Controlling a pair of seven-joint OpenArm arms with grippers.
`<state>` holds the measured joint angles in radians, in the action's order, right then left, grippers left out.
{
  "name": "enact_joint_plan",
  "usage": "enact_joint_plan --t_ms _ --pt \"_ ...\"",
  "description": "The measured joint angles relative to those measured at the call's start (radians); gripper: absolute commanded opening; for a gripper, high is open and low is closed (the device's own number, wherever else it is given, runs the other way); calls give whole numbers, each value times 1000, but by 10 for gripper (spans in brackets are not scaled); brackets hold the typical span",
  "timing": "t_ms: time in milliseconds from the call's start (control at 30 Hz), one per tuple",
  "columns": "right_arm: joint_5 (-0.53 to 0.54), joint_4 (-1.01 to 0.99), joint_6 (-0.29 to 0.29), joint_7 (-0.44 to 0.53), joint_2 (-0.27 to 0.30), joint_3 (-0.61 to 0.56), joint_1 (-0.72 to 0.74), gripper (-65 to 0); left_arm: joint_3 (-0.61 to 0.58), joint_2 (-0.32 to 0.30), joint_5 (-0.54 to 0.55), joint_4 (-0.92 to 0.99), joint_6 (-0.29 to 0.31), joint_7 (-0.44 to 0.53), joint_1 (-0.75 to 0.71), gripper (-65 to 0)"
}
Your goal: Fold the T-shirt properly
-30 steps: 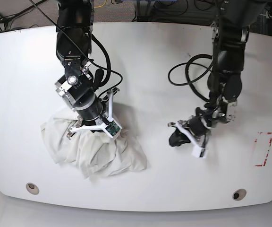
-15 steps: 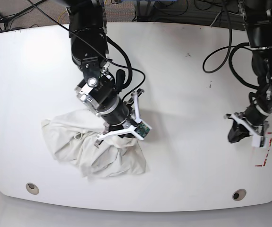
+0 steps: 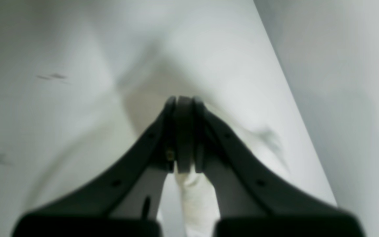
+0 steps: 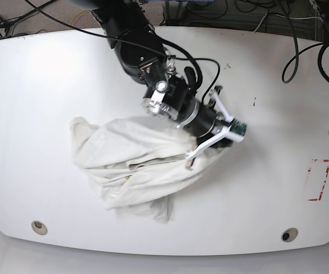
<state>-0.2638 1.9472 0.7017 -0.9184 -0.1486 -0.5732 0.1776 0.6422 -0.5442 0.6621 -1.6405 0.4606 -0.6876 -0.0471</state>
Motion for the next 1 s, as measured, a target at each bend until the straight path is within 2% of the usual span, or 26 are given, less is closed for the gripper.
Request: enact_joint_plan --t_ms 100,400,533,700,833,1000 --pt "25 -3 6 18 6 -60 -13 -636 55 0 -8 -18 -3 -2 -27 -650" --pt "70 -21 -1 65 7 -286 -28 -634 50 -23 6 -28 9 0 -33 -650" --pt "87 -13 10 69 7 -325 -60 -634 51 -26 -7 -22 5 -1 -42 -650" --pt "39 62 6 64 2 -271 -102 -636 41 -22 -2 -20 3 -3 -44 -650" --pt "-27 80 6 72 5 -163 -111 -636 0 0 -6 -18 0 4 -37 -650" --pt "-40 80 2 65 9 -5 -111 -637 -109 27 -6 -12 1 -7 -28 -650"
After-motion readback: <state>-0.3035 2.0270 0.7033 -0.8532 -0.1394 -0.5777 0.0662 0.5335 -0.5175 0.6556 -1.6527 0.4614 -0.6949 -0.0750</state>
